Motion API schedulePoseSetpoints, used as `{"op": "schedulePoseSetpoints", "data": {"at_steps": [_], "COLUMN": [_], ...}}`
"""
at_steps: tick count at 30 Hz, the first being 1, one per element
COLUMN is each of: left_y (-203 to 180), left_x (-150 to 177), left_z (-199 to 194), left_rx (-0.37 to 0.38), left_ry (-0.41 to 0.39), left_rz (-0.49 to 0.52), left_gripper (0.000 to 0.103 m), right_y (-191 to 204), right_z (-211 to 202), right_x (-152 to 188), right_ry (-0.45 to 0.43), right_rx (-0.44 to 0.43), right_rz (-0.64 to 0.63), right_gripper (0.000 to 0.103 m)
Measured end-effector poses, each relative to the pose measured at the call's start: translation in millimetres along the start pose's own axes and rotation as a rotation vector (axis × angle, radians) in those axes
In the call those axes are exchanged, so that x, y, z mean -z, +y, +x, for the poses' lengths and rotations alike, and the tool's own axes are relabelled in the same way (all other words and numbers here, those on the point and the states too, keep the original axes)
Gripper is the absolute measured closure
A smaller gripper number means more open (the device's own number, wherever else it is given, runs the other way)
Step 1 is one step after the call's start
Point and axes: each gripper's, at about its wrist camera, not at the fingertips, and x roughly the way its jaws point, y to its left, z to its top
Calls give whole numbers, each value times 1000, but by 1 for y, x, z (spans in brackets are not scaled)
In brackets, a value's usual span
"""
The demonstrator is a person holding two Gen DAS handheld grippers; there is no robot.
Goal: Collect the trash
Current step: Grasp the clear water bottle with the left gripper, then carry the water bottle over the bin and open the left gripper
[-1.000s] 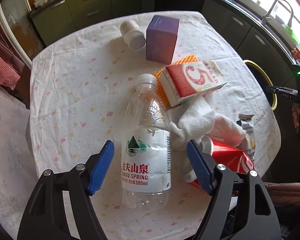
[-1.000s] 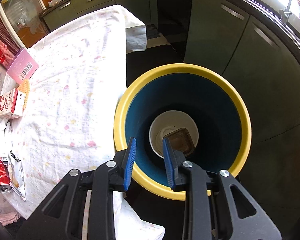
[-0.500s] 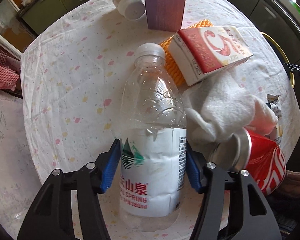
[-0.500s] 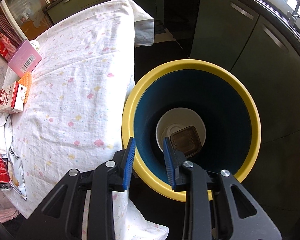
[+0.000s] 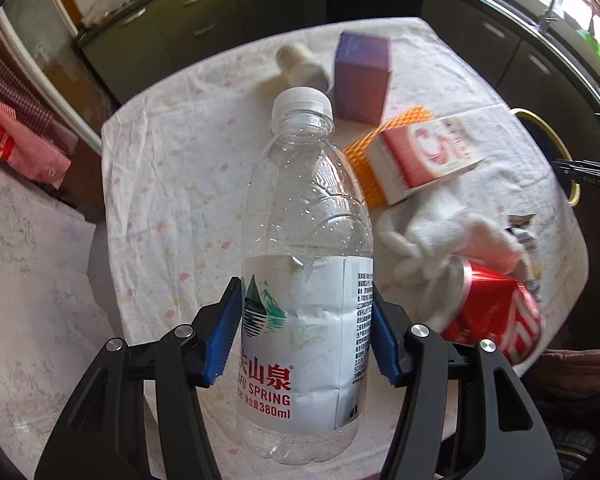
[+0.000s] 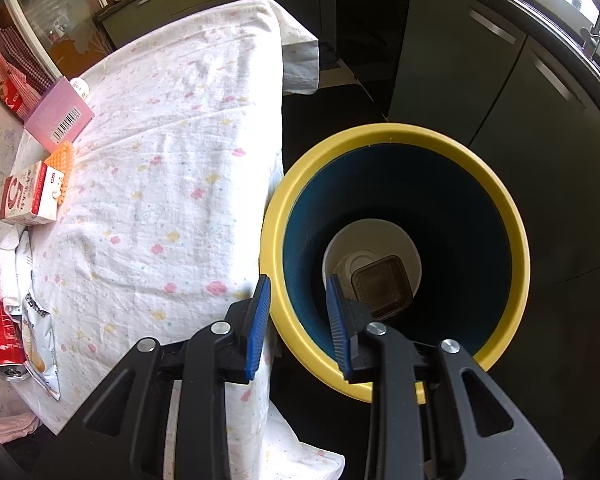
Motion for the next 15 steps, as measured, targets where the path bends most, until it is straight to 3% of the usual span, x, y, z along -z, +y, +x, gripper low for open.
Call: {"op": "schedulePoseSetpoints", "data": {"at_steps": [8, 15], "left_y": [-109, -233], "left_x": [-38, -92], "left_z": [-51, -41], "left_rx": [147, 285], "left_ry": [-92, -81], "left_rz": [224, 459], "left_gripper": [45, 45], "right_y": [-23, -72], "right_z": [-35, -65], "right_x": [17, 51], "right_ry": [-69, -105], "right_rx": [17, 65], "right_rz": [39, 109], "right_gripper": [76, 76]}}
